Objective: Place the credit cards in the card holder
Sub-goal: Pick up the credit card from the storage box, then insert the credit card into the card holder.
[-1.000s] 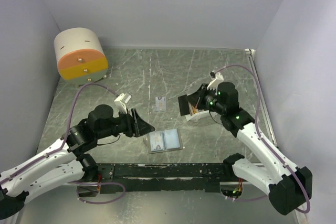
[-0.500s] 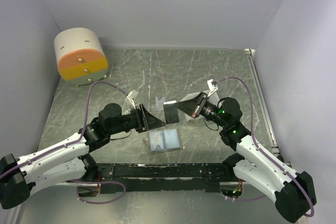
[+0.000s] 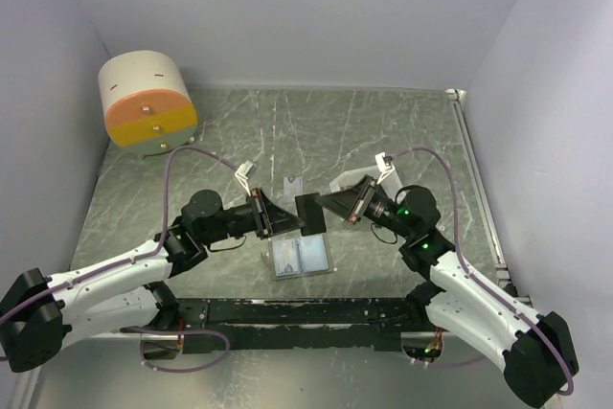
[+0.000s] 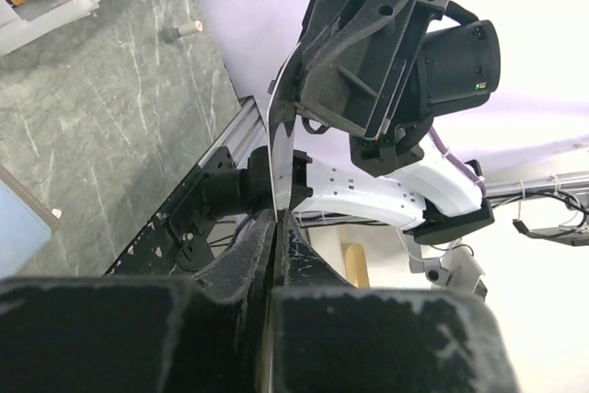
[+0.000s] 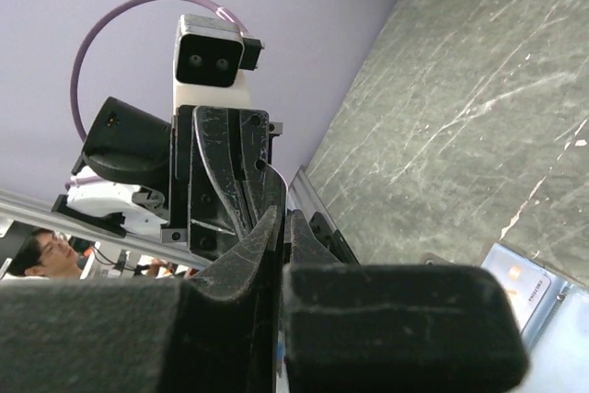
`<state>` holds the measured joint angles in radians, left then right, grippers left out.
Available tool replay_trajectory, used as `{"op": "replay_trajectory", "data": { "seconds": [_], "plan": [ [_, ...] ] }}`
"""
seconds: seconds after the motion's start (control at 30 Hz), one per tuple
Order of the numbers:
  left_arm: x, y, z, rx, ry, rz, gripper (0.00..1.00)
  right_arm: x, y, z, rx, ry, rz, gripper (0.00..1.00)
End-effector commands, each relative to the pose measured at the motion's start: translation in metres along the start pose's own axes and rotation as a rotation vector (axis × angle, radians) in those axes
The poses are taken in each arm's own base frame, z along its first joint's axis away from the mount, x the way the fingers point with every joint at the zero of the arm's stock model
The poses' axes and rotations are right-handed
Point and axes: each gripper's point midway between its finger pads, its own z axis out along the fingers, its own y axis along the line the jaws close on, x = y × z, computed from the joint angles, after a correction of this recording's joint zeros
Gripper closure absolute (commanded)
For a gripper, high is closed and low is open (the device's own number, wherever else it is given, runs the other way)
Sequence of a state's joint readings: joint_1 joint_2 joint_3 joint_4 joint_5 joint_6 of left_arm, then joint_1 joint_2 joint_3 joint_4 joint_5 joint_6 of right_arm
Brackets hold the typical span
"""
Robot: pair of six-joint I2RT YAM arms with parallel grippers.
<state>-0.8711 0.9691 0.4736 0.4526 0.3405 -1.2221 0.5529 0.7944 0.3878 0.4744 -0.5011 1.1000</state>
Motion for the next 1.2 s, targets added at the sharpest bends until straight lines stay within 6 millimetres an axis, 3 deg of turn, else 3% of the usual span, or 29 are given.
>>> {"op": "replay_trajectory", "data": {
  "seconds": [0.0,0.03,0.17,0.27,0.47,0.7,0.9,1.17],
  "plan": [
    [-0.011,-0.010,0.001,0.024,-0.045,0.037,0.93,0.011,-0.002,-0.002,-0.004,0.040,-0.020,1.00],
    [-0.012,-0.006,0.001,0.002,-0.046,0.040,0.93,0.012,-0.006,-0.002,0.013,0.049,-0.031,0.96],
    [-0.007,0.016,-0.001,-0.088,-0.031,0.050,0.93,0.011,-0.035,-0.010,0.191,0.057,-0.089,0.58],
    [0.000,0.041,-0.005,-0.177,-0.018,0.040,0.93,0.011,-0.055,-0.020,0.295,0.044,-0.130,0.50],
    [0.018,0.091,-0.013,-0.330,0.028,0.004,0.93,0.039,-0.102,-0.035,0.446,0.119,-0.083,0.49],
    [0.033,0.134,-0.019,-0.451,0.061,-0.030,0.93,0.066,-0.144,-0.048,0.621,0.222,-0.075,0.53],
    [0.046,0.159,-0.022,-0.517,0.110,-0.040,0.93,0.096,-0.163,-0.045,0.706,0.313,-0.134,0.60],
    [0.066,0.175,-0.023,-0.524,0.197,-0.115,0.93,0.112,-0.188,-0.052,0.828,0.383,-0.200,0.62]
  ]
}}
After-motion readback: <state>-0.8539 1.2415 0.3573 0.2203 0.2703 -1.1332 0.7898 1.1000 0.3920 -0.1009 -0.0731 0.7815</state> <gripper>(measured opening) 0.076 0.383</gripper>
